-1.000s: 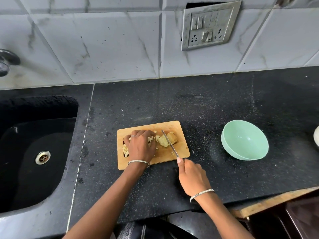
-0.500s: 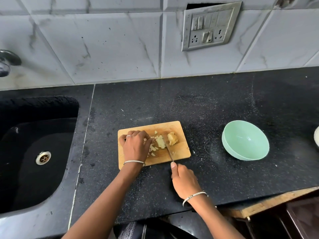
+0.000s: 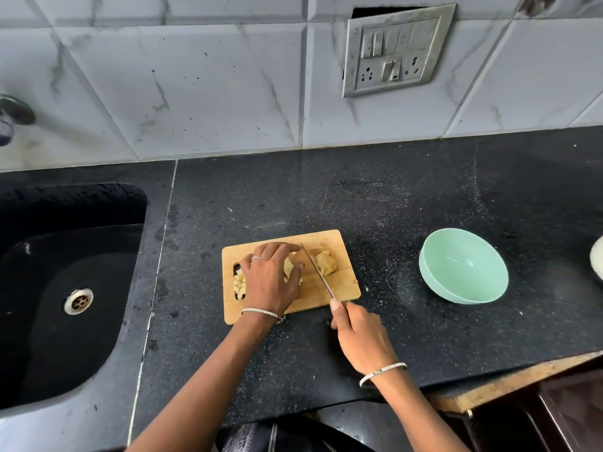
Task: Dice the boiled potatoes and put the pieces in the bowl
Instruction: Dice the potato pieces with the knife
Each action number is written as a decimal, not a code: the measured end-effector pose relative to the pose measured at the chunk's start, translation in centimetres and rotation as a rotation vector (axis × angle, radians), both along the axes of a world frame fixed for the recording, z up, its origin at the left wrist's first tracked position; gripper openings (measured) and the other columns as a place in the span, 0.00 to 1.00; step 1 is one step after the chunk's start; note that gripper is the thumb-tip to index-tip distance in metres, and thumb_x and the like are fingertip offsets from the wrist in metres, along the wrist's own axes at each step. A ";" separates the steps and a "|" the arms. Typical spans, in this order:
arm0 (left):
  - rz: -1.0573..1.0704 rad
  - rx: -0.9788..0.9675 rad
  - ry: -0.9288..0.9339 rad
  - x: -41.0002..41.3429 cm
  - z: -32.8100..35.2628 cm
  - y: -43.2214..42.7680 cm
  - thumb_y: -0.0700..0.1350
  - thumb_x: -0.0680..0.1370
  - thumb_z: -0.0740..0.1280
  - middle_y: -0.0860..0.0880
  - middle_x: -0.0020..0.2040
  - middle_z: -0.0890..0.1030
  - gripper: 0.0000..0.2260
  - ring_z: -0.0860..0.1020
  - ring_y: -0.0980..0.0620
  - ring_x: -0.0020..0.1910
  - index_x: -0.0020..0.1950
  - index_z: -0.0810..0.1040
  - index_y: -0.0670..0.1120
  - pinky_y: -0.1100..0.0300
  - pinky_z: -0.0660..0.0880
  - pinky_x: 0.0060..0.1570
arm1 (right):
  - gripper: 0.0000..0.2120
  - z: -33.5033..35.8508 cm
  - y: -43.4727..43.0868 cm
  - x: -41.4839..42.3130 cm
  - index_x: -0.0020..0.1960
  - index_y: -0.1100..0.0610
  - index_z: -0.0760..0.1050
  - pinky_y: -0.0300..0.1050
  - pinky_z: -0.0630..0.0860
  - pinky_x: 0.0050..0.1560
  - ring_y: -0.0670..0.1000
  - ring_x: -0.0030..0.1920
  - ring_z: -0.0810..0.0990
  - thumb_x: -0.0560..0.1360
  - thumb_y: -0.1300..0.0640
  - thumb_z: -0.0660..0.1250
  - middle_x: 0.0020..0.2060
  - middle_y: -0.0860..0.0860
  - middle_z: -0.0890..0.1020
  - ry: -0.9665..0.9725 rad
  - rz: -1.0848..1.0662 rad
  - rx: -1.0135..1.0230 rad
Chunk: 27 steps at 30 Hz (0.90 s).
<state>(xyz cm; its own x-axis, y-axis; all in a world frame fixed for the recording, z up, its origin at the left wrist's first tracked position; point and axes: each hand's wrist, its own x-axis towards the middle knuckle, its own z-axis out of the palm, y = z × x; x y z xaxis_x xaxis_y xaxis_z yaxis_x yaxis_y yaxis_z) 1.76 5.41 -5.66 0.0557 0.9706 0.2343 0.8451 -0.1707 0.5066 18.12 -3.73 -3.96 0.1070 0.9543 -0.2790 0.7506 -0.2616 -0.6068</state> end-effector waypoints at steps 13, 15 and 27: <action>-0.042 -0.126 -0.022 4.4 -1.0 0.2 0.53 0.73 0.70 0.59 0.42 0.82 0.06 0.73 0.54 0.54 0.48 0.78 0.55 0.54 0.55 0.49 | 0.21 -0.3 -1.3 2.2 0.41 0.52 0.77 0.50 0.72 0.45 0.52 0.40 0.79 0.82 0.43 0.52 0.32 0.43 0.77 0.017 -0.092 0.045; -0.034 -0.138 -0.052 4.2 -1.0 0.3 0.53 0.73 0.71 0.60 0.40 0.82 0.06 0.74 0.55 0.53 0.47 0.78 0.55 0.55 0.55 0.49 | 0.22 -0.5 -1.5 2.2 0.41 0.51 0.77 0.50 0.73 0.46 0.51 0.40 0.79 0.82 0.43 0.52 0.32 0.43 0.78 0.019 -0.086 0.045; 0.019 -0.132 0.182 1.3 -0.1 0.1 0.55 0.71 0.72 0.57 0.49 0.81 0.06 0.70 0.51 0.55 0.45 0.81 0.56 0.52 0.59 0.48 | 0.23 -1.2 -1.1 0.7 0.41 0.52 0.78 0.51 0.73 0.49 0.53 0.44 0.80 0.82 0.42 0.51 0.37 0.46 0.82 0.036 -0.058 -0.013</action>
